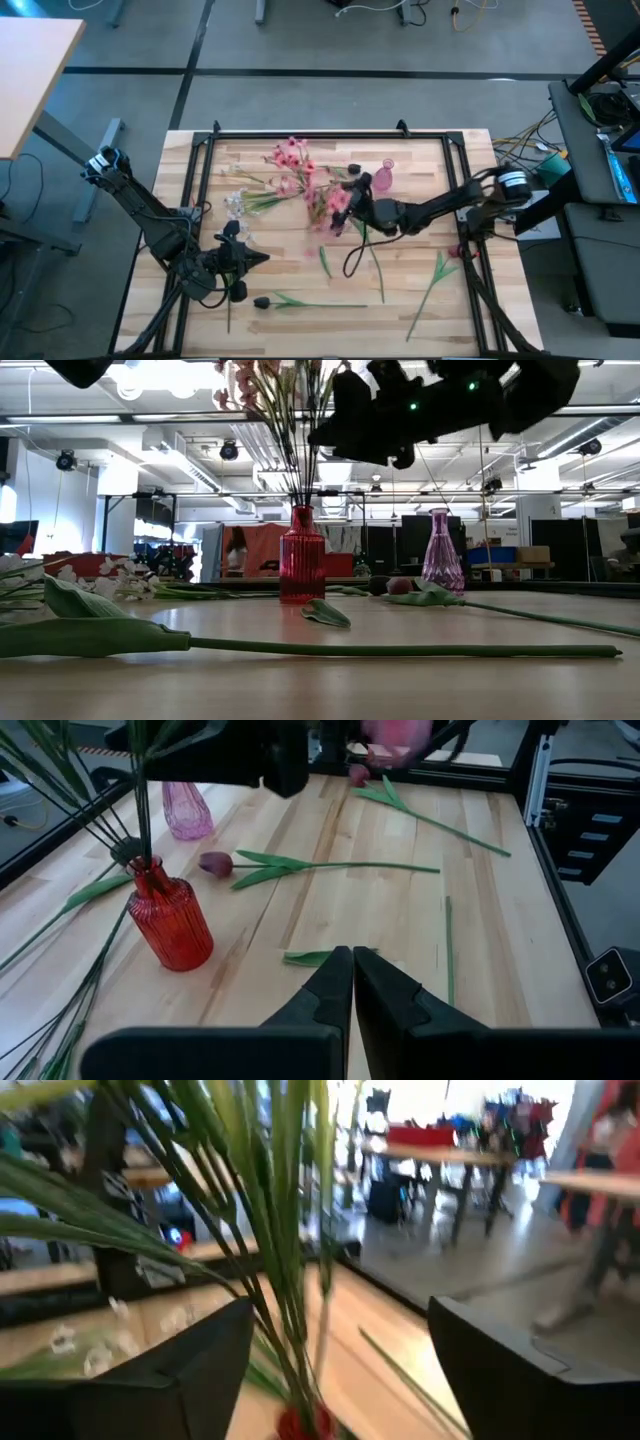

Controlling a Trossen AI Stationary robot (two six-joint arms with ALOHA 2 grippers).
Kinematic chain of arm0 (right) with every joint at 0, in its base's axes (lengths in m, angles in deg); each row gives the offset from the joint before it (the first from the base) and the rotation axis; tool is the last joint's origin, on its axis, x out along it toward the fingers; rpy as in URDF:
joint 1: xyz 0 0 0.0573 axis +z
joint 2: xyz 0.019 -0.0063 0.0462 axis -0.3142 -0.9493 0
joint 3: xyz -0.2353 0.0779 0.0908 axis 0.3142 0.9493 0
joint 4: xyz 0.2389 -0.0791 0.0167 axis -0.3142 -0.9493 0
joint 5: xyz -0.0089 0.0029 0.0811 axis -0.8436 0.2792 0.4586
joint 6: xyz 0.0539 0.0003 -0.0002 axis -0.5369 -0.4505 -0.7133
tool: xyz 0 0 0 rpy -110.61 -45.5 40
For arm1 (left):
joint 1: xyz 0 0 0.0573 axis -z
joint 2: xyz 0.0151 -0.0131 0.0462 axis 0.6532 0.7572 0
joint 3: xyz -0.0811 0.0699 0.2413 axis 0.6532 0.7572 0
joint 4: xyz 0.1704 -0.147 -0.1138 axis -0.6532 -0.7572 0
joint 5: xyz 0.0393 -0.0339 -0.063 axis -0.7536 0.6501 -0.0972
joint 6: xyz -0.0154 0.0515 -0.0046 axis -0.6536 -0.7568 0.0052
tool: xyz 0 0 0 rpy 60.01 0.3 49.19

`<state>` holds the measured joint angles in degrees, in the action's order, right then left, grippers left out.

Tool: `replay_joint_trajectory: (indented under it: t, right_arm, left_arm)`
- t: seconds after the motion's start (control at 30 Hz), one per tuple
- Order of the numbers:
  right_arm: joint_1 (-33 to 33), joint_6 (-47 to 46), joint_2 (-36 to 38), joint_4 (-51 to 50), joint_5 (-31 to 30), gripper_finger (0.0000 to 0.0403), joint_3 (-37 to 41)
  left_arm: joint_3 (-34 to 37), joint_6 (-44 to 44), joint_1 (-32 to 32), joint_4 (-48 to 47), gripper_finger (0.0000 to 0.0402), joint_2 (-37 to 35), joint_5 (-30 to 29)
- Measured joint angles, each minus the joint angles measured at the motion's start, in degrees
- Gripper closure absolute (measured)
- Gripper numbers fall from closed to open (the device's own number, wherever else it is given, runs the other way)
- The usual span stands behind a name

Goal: Sort flowers into vase by color
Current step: Put the pink flowers into the red vase, then put the left red tulip into the violet vase

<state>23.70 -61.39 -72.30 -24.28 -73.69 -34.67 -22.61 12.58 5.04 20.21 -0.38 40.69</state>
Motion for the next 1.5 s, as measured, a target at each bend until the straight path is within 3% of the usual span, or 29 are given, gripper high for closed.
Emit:
replay_joint_trajectory:
  t: [0.23,0.73,0.97,1.2,1.4,1.5]
  right_arm:
    - [0.00,-11.49,9.05,-24.73,-0.40,0.0067,-0.83]
    - [2.43,-24.62,16.11,-49.23,0.34,0.0068,-0.83]
    - [4.20,-44.64,18.37,-64.57,10.94,0.0076,-0.83]
    - [6.75,-58.15,17.28,-69.10,25.44,0.0076,-0.95]
    - [9.09,-64.19,17.26,-82.05,23.18,0.0077,-4.39]
    - [8.95,-64.74,15.99,-82.57,20.46,0.0077,-4.66]
  left_arm:
    - [0.01,-0.13,0.00,-0.09,0.0402,0.00,-0.03]
    - [0.01,0.03,0.00,0.00,0.0402,0.02,-0.01]
    - [0.01,1.22,0.00,0.01,0.0402,0.02,0.04]
    - [0.01,1.25,0.00,0.02,0.0402,0.02,0.04]
    - [0.01,1.25,0.00,0.02,0.0402,0.01,-0.01]
    - [0.01,1.24,0.00,0.02,0.0402,0.02,-0.03]
